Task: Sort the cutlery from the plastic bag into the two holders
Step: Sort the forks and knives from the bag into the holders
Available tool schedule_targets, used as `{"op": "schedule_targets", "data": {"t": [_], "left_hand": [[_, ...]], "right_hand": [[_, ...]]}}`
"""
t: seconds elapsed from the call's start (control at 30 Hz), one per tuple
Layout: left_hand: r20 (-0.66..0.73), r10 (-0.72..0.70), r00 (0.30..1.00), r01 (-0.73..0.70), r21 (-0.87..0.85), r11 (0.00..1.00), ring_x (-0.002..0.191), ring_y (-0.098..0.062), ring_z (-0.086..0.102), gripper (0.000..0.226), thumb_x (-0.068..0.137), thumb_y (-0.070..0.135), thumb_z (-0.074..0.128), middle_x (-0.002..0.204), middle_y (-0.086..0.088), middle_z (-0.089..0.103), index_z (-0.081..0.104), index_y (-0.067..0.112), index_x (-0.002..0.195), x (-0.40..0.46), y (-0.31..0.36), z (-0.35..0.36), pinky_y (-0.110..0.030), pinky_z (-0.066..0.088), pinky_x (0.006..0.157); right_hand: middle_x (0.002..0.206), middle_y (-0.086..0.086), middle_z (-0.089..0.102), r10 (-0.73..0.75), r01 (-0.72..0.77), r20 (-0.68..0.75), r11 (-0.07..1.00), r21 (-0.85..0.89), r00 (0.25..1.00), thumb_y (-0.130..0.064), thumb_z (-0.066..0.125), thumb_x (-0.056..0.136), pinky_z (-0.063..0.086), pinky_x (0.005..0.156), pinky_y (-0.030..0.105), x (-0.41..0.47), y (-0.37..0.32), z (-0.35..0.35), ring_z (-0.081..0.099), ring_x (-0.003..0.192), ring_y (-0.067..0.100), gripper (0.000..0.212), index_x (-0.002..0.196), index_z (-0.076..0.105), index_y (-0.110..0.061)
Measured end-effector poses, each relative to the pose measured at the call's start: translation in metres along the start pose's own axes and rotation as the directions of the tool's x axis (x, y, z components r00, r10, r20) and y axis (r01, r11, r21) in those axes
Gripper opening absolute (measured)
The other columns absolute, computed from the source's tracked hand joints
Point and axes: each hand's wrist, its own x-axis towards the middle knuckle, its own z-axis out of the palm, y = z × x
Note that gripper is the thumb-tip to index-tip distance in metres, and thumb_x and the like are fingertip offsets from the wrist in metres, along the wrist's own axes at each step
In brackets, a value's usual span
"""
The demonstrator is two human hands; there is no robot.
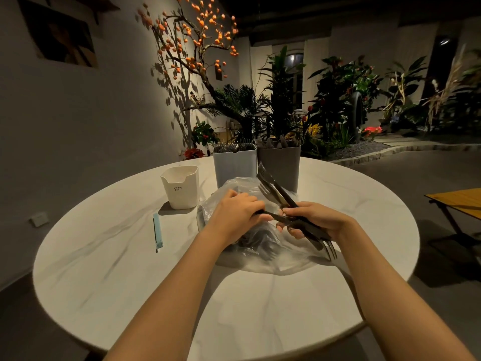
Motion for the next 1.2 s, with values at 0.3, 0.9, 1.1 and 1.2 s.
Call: {"op": "schedule_targets", "data": {"t": [0.3,0.9,1.1,1.2], "left_hand": [[-0.063,-0.122,0.991,0.119,-0.051,0.992,0.105,-0.014,0.052,0.016,0.100,0.032,0.045,0.109,0.009,0.062,0.057,0.023,0.106,-0.013,-0.022,-0.005,-0.030,0.029,0.090],[-0.260,-0.153,0.953,0.149,-0.032,0.988,0.063,-0.025,0.061,0.060,0.060,-0.004,0.085,0.073,-0.009,0.070,0.067,0.007,0.116,-0.008,0.002,-0.010,-0.029,0.039,0.071],[-0.317,-0.145,0.937,0.151,-0.007,0.988,0.067,-0.025,0.065,0.038,0.062,0.000,0.086,0.076,-0.005,0.072,0.073,0.011,0.096,-0.008,-0.003,-0.006,-0.032,0.043,0.069],[-0.349,-0.158,0.924,0.162,-0.018,0.987,0.074,-0.024,0.067,0.032,0.067,0.004,0.084,0.081,-0.004,0.074,0.074,0.012,0.097,-0.010,-0.008,-0.006,-0.032,0.037,0.071]], "right_hand": [[0.085,0.013,0.070,0.076,-0.055,-0.131,0.987,0.153,0.988,-0.018,0.039,0.104,0.053,0.049,0.023,0.001,0.001,-0.002,0.061,0.058,0.016,0.026,0.108,0.052,0.004],[0.062,0.001,0.030,0.028,-0.026,0.248,1.000,-0.008,0.968,-0.027,0.052,0.097,0.029,0.039,0.013,-0.004,0.003,0.001,0.027,0.045,0.006,0.023,0.082,0.047,-0.010],[0.059,0.001,0.039,0.037,-0.030,0.311,0.999,-0.026,0.950,-0.021,0.039,0.101,0.032,0.037,0.013,-0.008,0.001,0.003,0.031,0.040,0.004,0.033,0.078,0.061,-0.013],[0.066,0.005,0.049,-0.020,0.025,0.255,1.000,-0.014,0.967,-0.023,0.042,0.098,0.036,0.040,0.015,-0.007,0.000,0.002,0.036,0.041,0.005,0.025,0.087,0.058,-0.007]]}}
